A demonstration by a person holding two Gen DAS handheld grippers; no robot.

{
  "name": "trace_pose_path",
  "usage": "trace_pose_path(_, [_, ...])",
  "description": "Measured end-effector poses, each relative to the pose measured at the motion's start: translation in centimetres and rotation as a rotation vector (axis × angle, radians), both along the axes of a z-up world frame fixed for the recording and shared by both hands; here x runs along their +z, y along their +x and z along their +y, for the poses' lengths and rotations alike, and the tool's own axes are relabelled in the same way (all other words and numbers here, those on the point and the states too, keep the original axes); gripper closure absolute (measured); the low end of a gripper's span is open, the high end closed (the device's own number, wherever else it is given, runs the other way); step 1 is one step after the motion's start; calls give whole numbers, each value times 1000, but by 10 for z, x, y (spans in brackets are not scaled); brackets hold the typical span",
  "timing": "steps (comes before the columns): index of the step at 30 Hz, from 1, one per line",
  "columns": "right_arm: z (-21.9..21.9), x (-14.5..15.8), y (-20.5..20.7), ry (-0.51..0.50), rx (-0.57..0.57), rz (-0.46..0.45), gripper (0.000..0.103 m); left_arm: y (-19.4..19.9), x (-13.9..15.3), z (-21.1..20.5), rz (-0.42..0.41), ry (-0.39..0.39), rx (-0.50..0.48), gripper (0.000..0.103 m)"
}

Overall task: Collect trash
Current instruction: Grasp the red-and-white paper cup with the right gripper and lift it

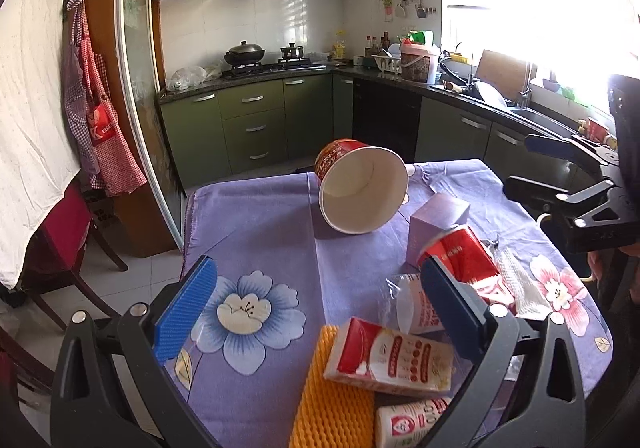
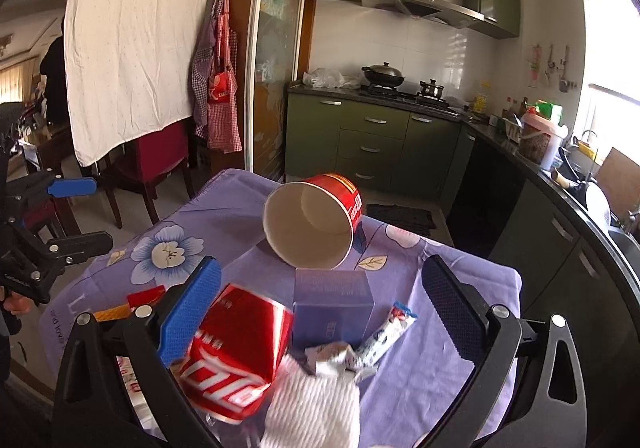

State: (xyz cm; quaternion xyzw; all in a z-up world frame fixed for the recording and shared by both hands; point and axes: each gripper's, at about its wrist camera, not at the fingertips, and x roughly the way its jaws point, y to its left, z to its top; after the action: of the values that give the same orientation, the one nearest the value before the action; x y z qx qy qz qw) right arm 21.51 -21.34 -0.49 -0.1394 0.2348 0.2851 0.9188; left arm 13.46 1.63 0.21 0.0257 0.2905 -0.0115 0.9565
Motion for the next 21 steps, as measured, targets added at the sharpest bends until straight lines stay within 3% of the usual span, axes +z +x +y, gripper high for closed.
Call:
trace_pose_path(2, [18,-11,30,-45,8,19,11,17,-2,1,3,1,-7,6])
trace_pose_path(6, [44,-34,92,-119,-7,94,35,42,-12,1,16,2,-16,6])
trace_pose_path(8, [57,-42,116,-158,-19,111,40,51,-17,3,30,-11,-25,6])
trace_pose_path(17, [100,-69,183,-274,-27,165,60,64,-28,17,52,-49,-43,6])
trace_pose_path(19, [107,-73,191,-282,-37,164,80,66,-29,19,55,-56,-44,6])
trace_pose_path(21, [112,-74,199,-281,-34,164,85,67,-30,21,58,-61,-47,6])
